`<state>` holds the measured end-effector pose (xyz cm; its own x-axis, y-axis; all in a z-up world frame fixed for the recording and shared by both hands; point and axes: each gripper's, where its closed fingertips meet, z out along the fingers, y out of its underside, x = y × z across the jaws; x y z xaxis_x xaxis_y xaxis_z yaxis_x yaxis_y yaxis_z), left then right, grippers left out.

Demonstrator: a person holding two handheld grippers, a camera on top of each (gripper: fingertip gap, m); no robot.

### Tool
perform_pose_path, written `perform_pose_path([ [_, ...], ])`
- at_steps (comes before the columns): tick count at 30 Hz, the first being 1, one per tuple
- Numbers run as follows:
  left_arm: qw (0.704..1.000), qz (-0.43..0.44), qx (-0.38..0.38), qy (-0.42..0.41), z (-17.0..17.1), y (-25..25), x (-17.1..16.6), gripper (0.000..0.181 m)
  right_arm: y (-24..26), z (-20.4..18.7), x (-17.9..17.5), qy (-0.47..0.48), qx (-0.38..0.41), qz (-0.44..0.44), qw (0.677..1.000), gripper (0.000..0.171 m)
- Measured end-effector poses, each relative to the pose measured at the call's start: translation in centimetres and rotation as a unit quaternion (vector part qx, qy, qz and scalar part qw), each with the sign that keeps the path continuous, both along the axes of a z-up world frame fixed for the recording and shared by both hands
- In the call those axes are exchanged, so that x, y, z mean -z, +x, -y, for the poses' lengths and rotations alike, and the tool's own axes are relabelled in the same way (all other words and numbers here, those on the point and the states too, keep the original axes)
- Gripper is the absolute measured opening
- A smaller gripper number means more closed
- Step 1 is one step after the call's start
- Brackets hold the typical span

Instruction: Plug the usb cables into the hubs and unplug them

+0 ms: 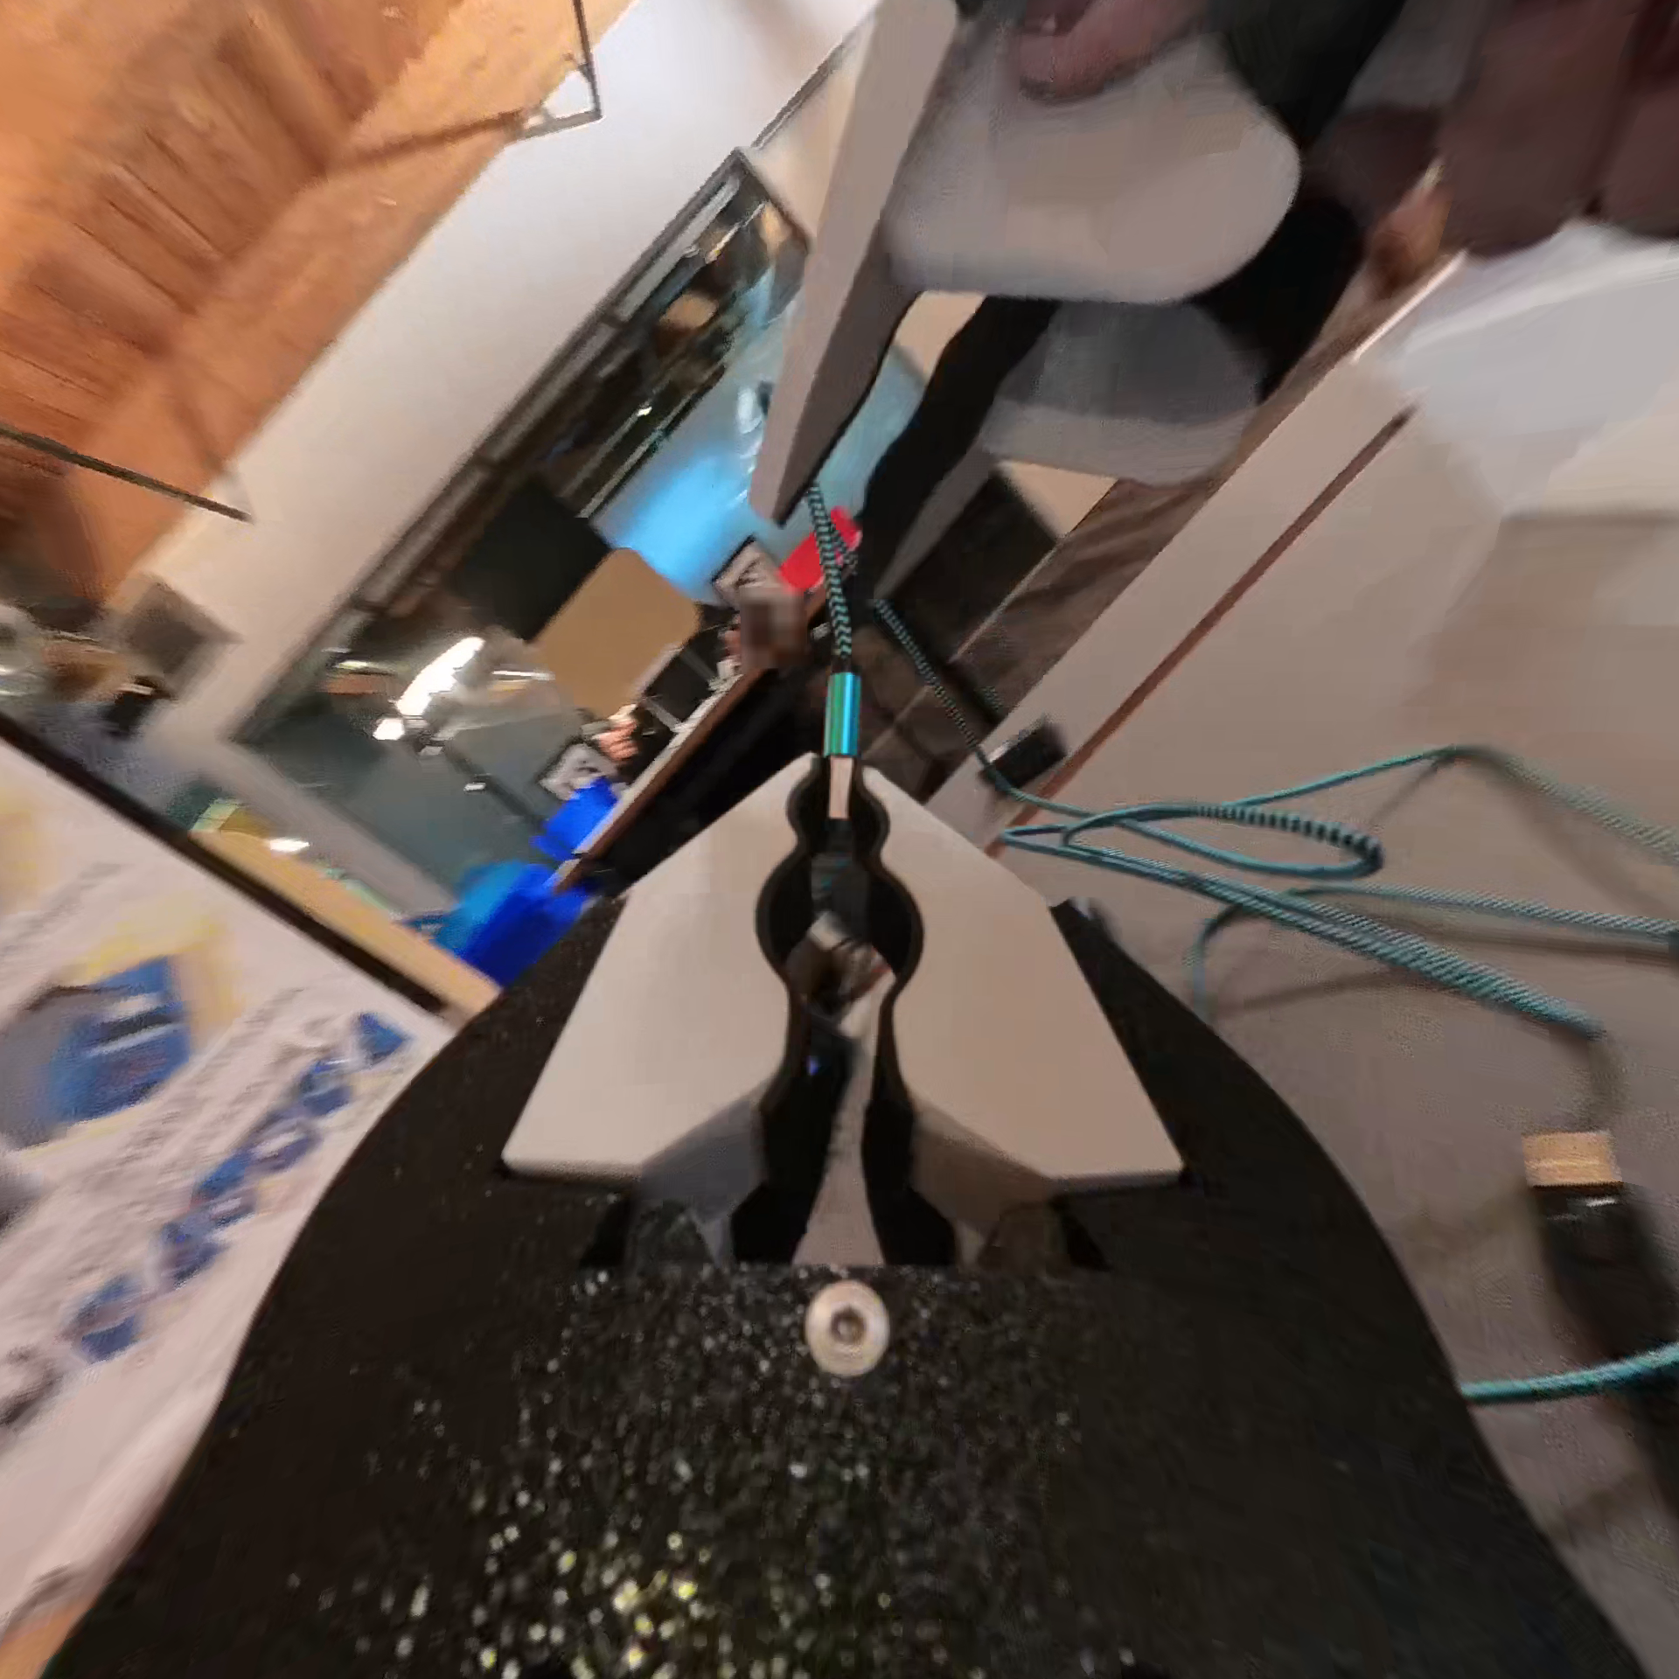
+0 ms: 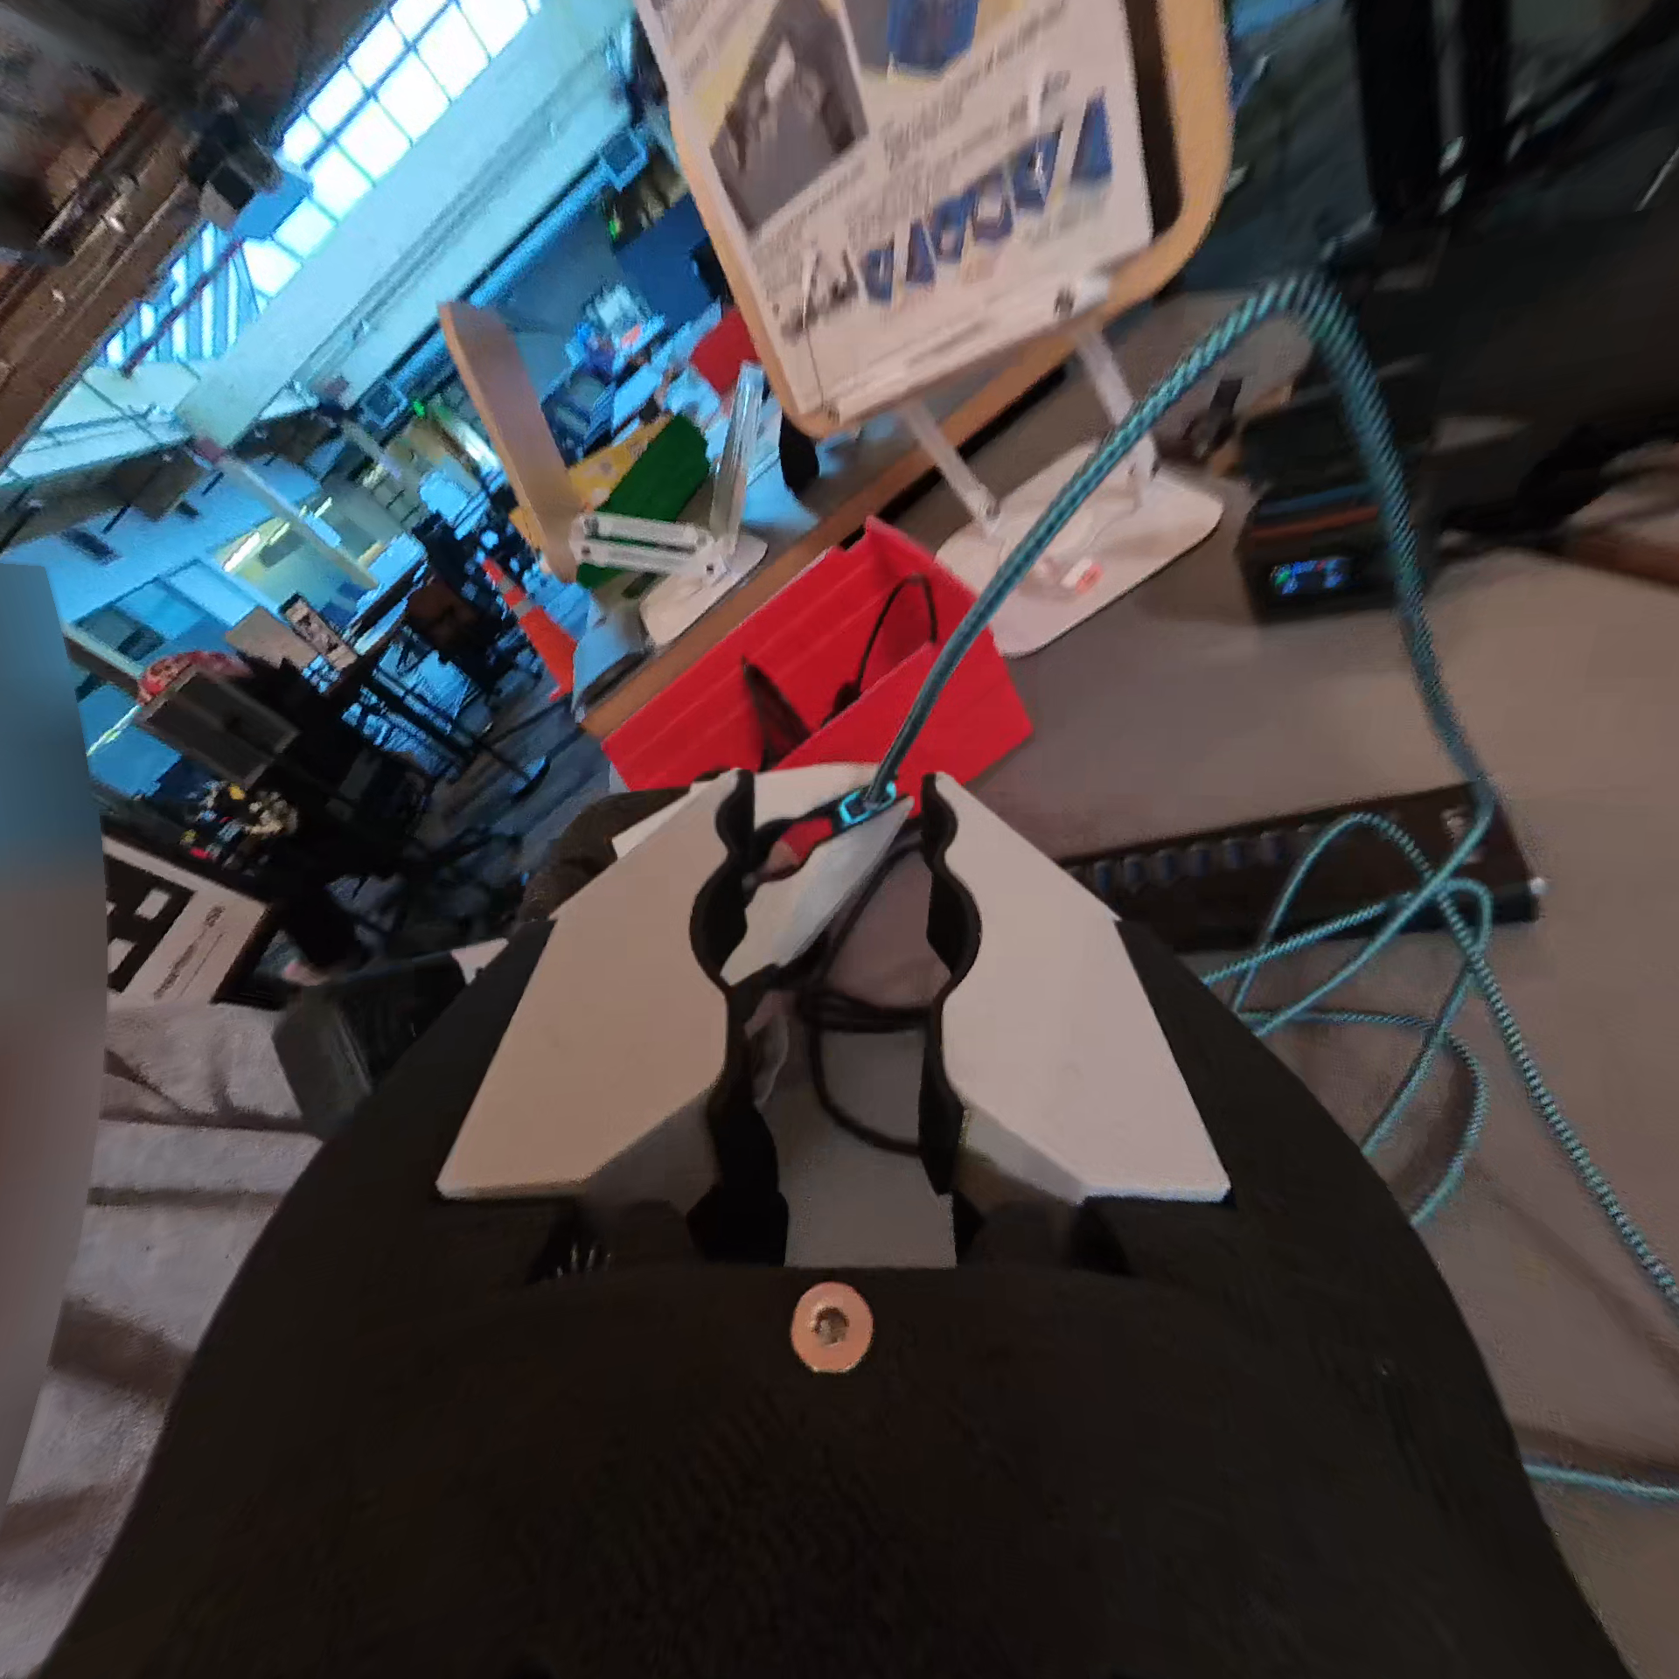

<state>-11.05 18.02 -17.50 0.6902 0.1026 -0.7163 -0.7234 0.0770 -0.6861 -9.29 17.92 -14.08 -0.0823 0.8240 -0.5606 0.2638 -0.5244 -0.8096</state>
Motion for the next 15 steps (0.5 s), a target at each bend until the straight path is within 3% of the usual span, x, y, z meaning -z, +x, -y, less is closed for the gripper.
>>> perform_pose_path([
  [1, 0.999, -0.028, -0.021, 0.001, -0.1, -0.4, 0.2, 0.002, -0.6, 0.4, 0.7, -0.008, -0.009, 0.014, 1.0, 0.034],
  [10, 0.98, -0.167, -0.107, 0.011, -0.5, -2.0, 0.7, 0.002, -3.3, 0.5, 3.3, -0.081, -0.034, 0.029, 0.996, 0.025],
  [15, 0.977, -0.181, -0.115, 0.021, -0.6, -1.7, 0.6, 0.002, -3.9, 0.2, 3.5, -0.099, -0.041, 0.01, 0.994, 0.009],
])
